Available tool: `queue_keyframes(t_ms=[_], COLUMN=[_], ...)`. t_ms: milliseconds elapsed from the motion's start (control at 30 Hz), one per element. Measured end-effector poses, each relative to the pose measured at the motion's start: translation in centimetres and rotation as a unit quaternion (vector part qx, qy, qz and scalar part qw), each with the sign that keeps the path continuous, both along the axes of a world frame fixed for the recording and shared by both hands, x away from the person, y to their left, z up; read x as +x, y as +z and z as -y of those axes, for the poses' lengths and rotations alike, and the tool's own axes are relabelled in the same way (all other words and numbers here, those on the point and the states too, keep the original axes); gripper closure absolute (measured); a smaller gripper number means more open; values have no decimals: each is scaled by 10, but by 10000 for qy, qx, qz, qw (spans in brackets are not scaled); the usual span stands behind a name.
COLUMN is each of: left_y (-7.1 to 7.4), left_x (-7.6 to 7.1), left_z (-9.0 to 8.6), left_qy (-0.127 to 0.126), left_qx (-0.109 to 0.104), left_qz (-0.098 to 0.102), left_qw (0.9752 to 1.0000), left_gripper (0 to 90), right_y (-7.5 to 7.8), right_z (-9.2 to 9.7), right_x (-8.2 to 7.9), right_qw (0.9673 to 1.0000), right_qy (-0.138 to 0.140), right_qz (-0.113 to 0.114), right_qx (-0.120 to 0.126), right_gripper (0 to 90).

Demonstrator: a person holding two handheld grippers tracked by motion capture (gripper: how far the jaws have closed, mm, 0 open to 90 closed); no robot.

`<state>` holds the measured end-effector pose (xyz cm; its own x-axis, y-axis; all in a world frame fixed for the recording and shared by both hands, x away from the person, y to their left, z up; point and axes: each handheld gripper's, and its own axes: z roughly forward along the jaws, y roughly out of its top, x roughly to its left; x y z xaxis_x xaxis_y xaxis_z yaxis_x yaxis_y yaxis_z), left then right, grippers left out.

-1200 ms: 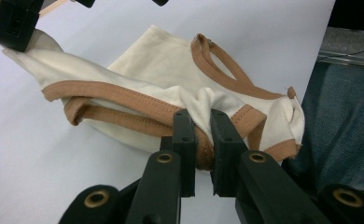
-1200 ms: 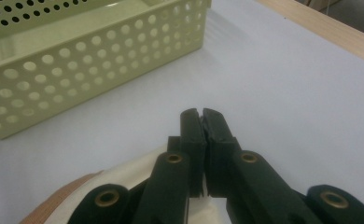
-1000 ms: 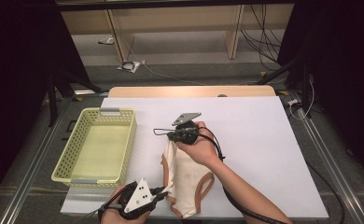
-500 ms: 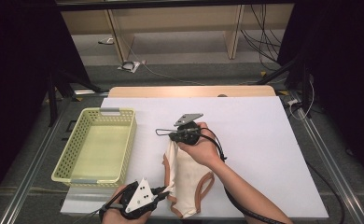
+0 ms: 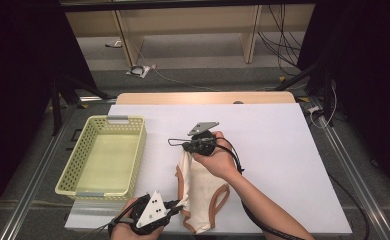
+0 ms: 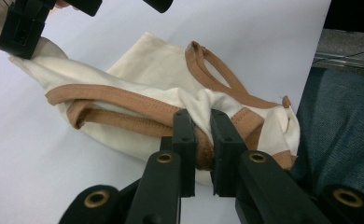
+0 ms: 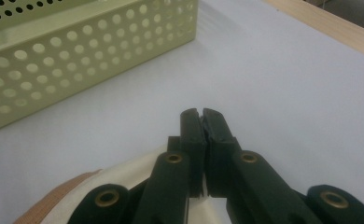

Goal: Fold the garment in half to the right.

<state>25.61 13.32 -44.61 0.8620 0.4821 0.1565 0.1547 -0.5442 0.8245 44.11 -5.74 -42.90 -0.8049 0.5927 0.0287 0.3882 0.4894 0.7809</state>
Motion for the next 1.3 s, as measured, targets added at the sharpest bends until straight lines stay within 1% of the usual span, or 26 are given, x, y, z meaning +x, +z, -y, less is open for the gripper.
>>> queue_keyframes(t_ms=[333,700,767,900,1133,1267,1300], left_y=[1,2,1,1,1,1,1], left_x=[0,0,0,0,1,1,1], left_z=[2,4,4,5,7,7,7], left_qy=[-34,-59,-59,-54,-90,-92,-95], left_qx=[11,28,31,20,27,37,40], left_qz=[11,1,-1,-8,2,-5,-3], left_qw=[10000,10000,10000,10000,10000,10000,9999], left_gripper=[822,822,822,822,822,822,822], right_y=[-1,-1,-1,-1,-1,-1,-1], right_z=[2,5,6,7,10,11,11], right_x=[-1,-1,-1,-1,-1,-1,-1], right_qw=[10000,10000,10000,10000,10000,10000,9999], right_qy=[-20,-26,-55,-56,-47,-63,-80], right_qz=[-27,0,-36,-27,-6,-16,-54], right_qx=[-11,-14,-22,-6,-51,-21,-29], right_gripper=[885,885,885,885,885,885,885])
